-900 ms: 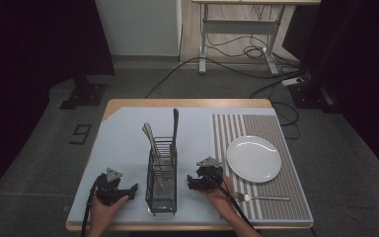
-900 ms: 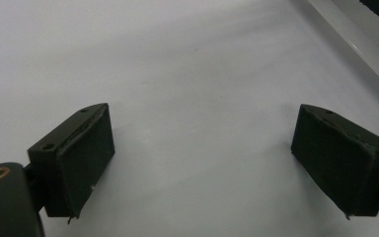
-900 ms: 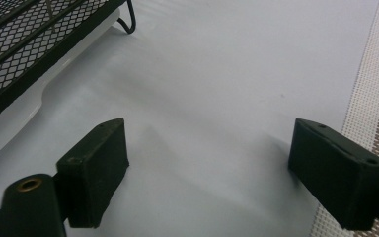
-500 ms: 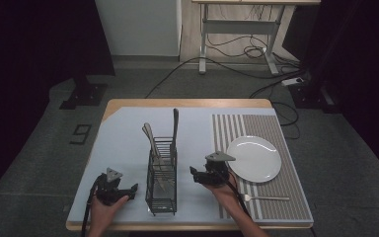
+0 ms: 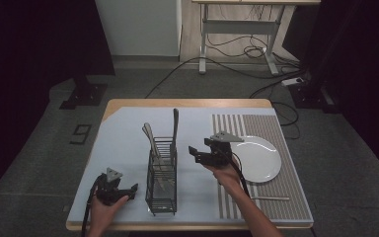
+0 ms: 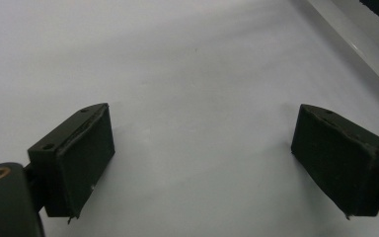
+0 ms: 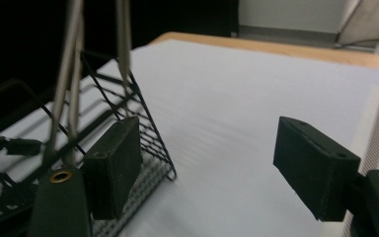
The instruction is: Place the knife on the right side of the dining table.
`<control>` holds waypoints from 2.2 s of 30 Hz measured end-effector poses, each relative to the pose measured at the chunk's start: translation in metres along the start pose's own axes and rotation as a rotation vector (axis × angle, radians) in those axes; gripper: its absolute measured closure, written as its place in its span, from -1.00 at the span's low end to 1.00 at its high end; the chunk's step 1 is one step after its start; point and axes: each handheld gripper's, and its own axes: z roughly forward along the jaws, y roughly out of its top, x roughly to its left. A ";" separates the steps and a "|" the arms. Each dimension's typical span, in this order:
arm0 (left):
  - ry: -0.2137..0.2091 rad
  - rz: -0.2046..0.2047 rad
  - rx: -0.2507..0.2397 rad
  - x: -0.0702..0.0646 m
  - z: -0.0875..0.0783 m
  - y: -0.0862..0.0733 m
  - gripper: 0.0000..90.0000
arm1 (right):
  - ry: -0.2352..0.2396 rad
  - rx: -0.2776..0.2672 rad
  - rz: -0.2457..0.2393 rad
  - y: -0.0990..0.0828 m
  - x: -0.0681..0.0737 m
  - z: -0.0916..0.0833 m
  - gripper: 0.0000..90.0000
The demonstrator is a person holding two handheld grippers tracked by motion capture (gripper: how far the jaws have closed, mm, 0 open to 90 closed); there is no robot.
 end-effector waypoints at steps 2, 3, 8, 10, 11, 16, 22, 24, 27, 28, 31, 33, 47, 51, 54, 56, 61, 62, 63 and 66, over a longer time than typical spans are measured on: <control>0.000 0.000 0.000 0.000 0.000 0.000 -0.80 | 0.029 -0.011 -0.005 0.006 0.001 0.002 -0.35; 0.000 0.001 0.001 0.000 0.000 0.000 -0.80 | 0.032 -0.015 -0.008 0.009 0.002 0.004 -0.35; 0.000 0.000 0.001 0.000 0.000 0.000 -0.80 | 0.058 -0.037 -0.017 0.017 0.004 0.009 -0.34; 0.000 0.000 0.001 0.000 0.000 0.000 -0.80 | 0.075 -0.045 -0.023 0.020 0.005 0.012 -0.33; 0.000 0.001 0.001 0.000 0.000 0.000 -0.80 | 0.083 -0.045 -0.024 0.021 0.006 0.013 -0.33; 0.000 0.001 0.000 0.000 0.000 0.000 -0.80 | 0.093 -0.037 -0.034 0.026 0.009 0.020 -0.31; 0.000 0.001 0.000 0.000 0.000 0.000 -0.80 | 0.103 -0.043 -0.046 0.034 0.013 0.025 -0.30; 0.000 0.001 0.000 0.000 0.000 0.000 -0.80 | 0.109 -0.042 -0.045 0.036 0.014 0.027 -0.28; 0.001 0.001 -0.001 0.000 0.000 0.000 -0.80 | 0.110 -0.046 -0.055 0.040 0.017 0.031 -0.25; 0.001 0.001 -0.001 0.000 0.000 0.000 -0.80 | 0.111 -0.047 -0.056 0.041 0.017 0.032 -0.24; 0.001 0.001 -0.001 0.000 0.000 0.000 -0.80 | 0.112 -0.048 -0.062 0.043 0.018 0.035 -0.21; 0.000 0.001 -0.001 0.000 0.000 0.000 -0.80 | 0.120 -0.053 -0.063 0.046 0.019 0.039 -0.12; -0.001 0.000 -0.001 0.000 0.000 0.000 -0.80 | 0.222 -0.079 -0.005 0.056 0.016 0.053 0.81; 0.000 0.002 0.000 0.000 0.000 0.000 -0.80 | 0.234 -0.081 0.028 0.056 0.015 0.052 0.85; 0.000 0.000 -0.001 0.000 0.000 0.000 -0.80 | 0.236 -0.106 0.034 0.058 0.014 0.050 0.85; 0.000 0.000 -0.001 0.000 0.000 0.000 -0.80 | 0.241 -0.124 0.039 0.059 0.014 0.047 0.85; 0.000 0.001 0.000 0.000 0.000 0.000 -0.80 | 0.241 -0.176 0.039 0.064 0.015 0.035 0.86; -0.001 0.001 0.000 0.000 0.000 0.000 -0.80 | 0.245 -0.187 0.043 0.065 0.014 0.032 0.86; 0.000 0.001 0.000 0.000 0.000 0.000 -0.80 | 0.247 -0.197 0.049 0.066 0.014 0.029 0.86; 0.000 0.001 0.000 0.000 0.000 0.000 -0.80 | 0.255 -0.215 0.056 0.067 0.011 0.022 0.86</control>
